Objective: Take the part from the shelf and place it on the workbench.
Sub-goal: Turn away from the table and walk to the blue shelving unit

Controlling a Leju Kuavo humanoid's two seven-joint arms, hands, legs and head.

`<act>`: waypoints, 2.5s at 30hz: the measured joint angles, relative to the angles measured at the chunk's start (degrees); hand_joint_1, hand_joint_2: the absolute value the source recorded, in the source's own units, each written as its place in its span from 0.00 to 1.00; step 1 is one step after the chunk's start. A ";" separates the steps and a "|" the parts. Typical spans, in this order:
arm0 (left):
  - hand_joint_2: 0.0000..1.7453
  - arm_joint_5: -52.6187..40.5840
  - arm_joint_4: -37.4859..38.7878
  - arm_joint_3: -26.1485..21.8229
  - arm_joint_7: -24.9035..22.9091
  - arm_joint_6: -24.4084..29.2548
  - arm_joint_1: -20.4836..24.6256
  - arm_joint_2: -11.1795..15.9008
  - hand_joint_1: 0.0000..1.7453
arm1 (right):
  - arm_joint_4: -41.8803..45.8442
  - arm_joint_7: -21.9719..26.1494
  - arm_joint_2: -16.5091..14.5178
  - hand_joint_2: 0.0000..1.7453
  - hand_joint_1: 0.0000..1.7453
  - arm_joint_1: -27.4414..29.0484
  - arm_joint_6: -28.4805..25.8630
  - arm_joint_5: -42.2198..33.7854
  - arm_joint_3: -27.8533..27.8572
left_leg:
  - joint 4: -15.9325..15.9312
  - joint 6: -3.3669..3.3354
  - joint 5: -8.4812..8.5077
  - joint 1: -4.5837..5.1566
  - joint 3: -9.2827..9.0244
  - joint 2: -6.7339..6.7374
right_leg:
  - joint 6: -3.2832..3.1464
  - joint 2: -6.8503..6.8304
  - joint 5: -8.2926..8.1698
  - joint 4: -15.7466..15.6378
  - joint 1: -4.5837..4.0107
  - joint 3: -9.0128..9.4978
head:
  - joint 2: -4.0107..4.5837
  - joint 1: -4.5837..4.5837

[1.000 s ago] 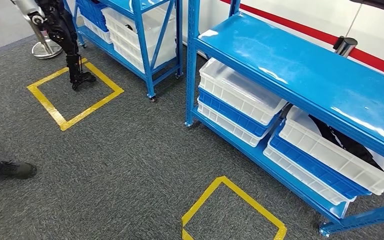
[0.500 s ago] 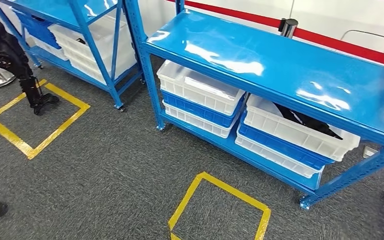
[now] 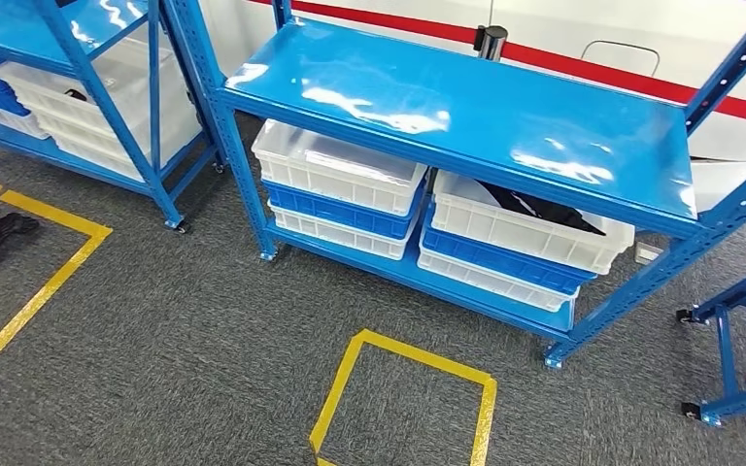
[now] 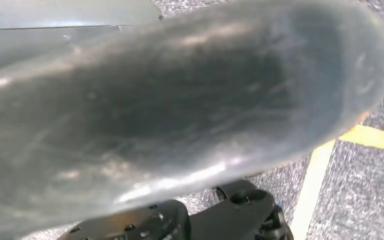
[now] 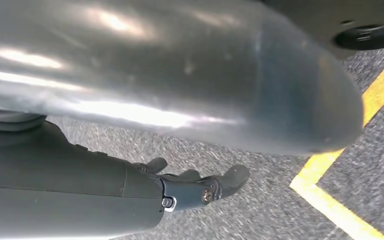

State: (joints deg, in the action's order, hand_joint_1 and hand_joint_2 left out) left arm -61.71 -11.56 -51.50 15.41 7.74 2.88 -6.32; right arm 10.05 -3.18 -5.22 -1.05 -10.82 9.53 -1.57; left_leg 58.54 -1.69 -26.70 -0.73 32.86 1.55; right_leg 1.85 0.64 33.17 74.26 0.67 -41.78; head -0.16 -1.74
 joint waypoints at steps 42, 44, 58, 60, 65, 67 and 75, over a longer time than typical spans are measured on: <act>0.00 -0.10 0.02 -0.11 1.12 -0.98 -0.15 -0.17 0.00 | 0.00 1.16 0.24 0.00 0.00 -0.02 -0.44 1.89 -0.67 | 0.51 1.85 0.16 0.09 0.49 -2.14 | -0.40 0.72 -6.69 -17.13 -0.18 10.19 | 0.00 -0.27; 0.00 -0.11 0.02 -0.11 1.28 -1.07 -0.15 -0.16 0.00 | 0.00 1.16 0.25 0.00 0.00 -0.02 -0.44 1.99 -0.68 | 0.54 1.84 0.15 0.07 0.49 -2.14 | -0.36 0.72 -6.72 -17.15 -0.21 10.22 | -0.01 -0.27; 0.00 -0.36 0.02 -0.13 1.77 -0.91 -0.06 -0.13 0.00 | 0.00 1.08 0.32 0.00 0.00 -0.26 -0.43 2.46 -0.87 | -0.55 -0.56 0.33 0.05 -0.32 -1.79 | 0.30 0.13 -1.80 -5.34 0.23 4.62 | 0.00 0.06; 0.00 -0.36 0.02 -0.14 1.77 -0.90 -0.07 -0.15 0.00 | -0.01 1.05 0.39 0.00 0.00 -0.11 -0.43 2.54 -0.87 | -0.54 -0.46 0.30 -0.02 -0.26 -1.68 | 0.67 0.05 -0.15 -0.38 0.57 1.83 | 0.00 0.07; 0.00 -0.36 0.01 -0.19 1.78 -0.85 -0.10 -0.16 0.00 | 0.00 1.01 0.51 0.00 0.00 -0.01 -0.44 2.70 -0.90 | -0.42 1.35 -0.23 -0.57 -0.81 -1.74 | 2.82 -0.71 -5.66 -15.07 1.49 8.26 | -0.01 0.24; 0.00 -0.36 0.00 -0.22 1.79 -0.75 -0.08 -0.13 0.00 | -0.01 1.01 0.44 0.00 0.00 -0.05 -0.44 2.84 -0.92 | -0.30 2.48 -0.32 -0.53 -1.16 -1.69 | 1.36 -0.84 -5.59 -16.61 1.18 8.73 | 0.00 0.30; 0.00 -0.61 0.02 -0.67 1.86 -0.59 -0.08 -0.20 0.00 | -0.01 1.01 0.51 0.00 0.00 0.05 -0.50 3.05 -0.92 | 16.15 3.42 -7.42 -0.86 7.33 -1.51 | -1.80 -0.48 -5.39 -16.74 0.44 11.70 | -0.01 0.07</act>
State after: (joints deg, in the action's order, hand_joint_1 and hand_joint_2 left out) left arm -62.32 -11.55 -52.16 17.27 7.15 2.80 -6.52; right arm 10.04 -2.16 -4.70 -0.99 -11.32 12.58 -2.49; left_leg 74.69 1.73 -34.12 -1.59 40.19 0.03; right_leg 0.05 0.16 27.78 57.52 1.11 -30.08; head -0.16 -1.67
